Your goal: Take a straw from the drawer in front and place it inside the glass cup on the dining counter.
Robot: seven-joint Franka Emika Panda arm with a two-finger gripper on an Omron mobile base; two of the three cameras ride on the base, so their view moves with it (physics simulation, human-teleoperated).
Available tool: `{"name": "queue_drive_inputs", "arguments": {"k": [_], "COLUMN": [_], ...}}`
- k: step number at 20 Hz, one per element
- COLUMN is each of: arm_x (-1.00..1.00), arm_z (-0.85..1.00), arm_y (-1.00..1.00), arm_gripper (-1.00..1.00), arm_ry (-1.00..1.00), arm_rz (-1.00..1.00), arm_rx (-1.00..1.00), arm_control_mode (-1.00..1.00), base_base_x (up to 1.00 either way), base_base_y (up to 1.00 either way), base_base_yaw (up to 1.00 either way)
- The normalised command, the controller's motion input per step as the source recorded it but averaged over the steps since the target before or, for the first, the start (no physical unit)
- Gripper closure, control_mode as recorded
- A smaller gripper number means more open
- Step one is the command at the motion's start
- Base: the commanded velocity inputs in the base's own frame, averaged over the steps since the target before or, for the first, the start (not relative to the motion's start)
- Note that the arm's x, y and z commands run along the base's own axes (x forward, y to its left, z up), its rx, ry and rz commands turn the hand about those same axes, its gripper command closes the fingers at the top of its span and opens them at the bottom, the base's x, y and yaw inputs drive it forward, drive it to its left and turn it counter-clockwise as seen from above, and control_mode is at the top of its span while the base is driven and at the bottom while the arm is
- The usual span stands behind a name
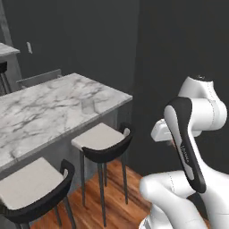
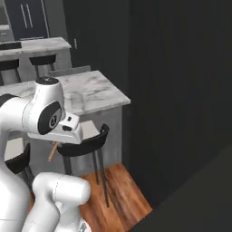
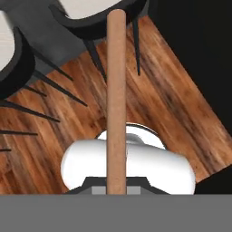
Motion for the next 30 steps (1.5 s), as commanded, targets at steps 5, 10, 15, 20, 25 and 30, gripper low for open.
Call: {"name": "queue_drive_inputs", "arguments": {"k": [5, 10, 15, 20, 25, 30], "arm_x": [0.0, 0.0, 0.0, 0.0, 0.0, 0.19], "arm_z": [0.0, 0.0, 0.0, 0.0, 0.0, 0.0], "arm_y": [0.0, 0.0, 0.0, 0.0, 0.0, 0.0], "arm_gripper": [1.0, 1.0, 1.0, 1.0, 1.0, 1.0], "arm_ry": [0.0, 0.0, 0.0, 0.0, 0.0, 0.0], "arm_rz": [0.0, 0.0, 0.0, 0.0, 0.0, 0.0], "arm_rx": [0.0, 0.0, 0.0, 0.0, 0.0, 0.0], "arm_control_mode": [1.0, 1.0, 1.0, 1.0, 1.0, -1.0], "base_base_x": [0.67, 0.57, 0.58, 0.87, 0.88, 0.34], "base_base_y": [-0.42, -0.58, -0.44, -0.05, 0.0, 0.0], "base_base_yaw": [0.5, 0.44, 0.4, 0.3, 0.14, 0.0]}}
